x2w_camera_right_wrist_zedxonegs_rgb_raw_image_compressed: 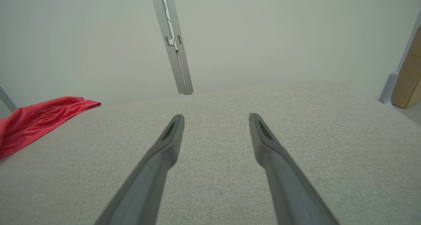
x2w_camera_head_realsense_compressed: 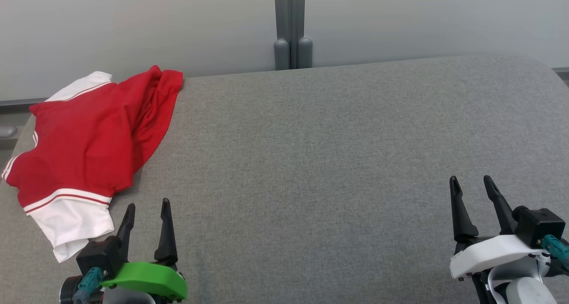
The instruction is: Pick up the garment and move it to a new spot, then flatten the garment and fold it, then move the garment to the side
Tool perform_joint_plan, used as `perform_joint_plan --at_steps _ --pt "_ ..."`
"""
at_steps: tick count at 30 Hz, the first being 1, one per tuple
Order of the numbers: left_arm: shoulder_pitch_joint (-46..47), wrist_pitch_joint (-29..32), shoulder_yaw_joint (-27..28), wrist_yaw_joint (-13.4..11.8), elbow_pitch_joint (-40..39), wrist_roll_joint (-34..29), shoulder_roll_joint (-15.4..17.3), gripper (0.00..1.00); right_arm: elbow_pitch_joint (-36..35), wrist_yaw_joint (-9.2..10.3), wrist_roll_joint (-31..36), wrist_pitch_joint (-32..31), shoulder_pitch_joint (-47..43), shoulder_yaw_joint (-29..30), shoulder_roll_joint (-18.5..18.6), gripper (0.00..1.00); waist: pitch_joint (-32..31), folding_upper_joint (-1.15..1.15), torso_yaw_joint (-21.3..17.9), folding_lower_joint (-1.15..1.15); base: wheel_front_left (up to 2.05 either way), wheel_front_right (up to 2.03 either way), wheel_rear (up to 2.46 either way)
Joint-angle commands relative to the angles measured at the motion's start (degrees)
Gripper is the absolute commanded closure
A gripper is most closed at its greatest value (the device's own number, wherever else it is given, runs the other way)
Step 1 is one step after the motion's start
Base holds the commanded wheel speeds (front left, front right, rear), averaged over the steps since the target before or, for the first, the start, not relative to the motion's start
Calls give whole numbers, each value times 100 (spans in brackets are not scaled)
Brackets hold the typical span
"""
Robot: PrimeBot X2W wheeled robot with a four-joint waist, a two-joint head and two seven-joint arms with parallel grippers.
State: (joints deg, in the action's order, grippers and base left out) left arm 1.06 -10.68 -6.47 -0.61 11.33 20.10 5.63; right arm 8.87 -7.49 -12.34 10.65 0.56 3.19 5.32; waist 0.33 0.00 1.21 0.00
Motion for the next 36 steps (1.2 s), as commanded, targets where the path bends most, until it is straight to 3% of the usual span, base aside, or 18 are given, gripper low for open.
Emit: perform_joint_plan --at_steps 1,23,36 --pt "-35 -51 22 -31 -20 -160 21 0 -70 0 137 54 -1 35 15 0 -1 0 6 0 0 0 0" --pt "-148 -307 202 121 139 -1198 -50 0 24 0 849 310 -37 273 -23 0 -9 0 70 0 0 0 0" --pt "-188 -437 456 350 229 -1507 -184 0 112 0 985 439 -119 311 -36 0 -3 0 75 0 0 0 0"
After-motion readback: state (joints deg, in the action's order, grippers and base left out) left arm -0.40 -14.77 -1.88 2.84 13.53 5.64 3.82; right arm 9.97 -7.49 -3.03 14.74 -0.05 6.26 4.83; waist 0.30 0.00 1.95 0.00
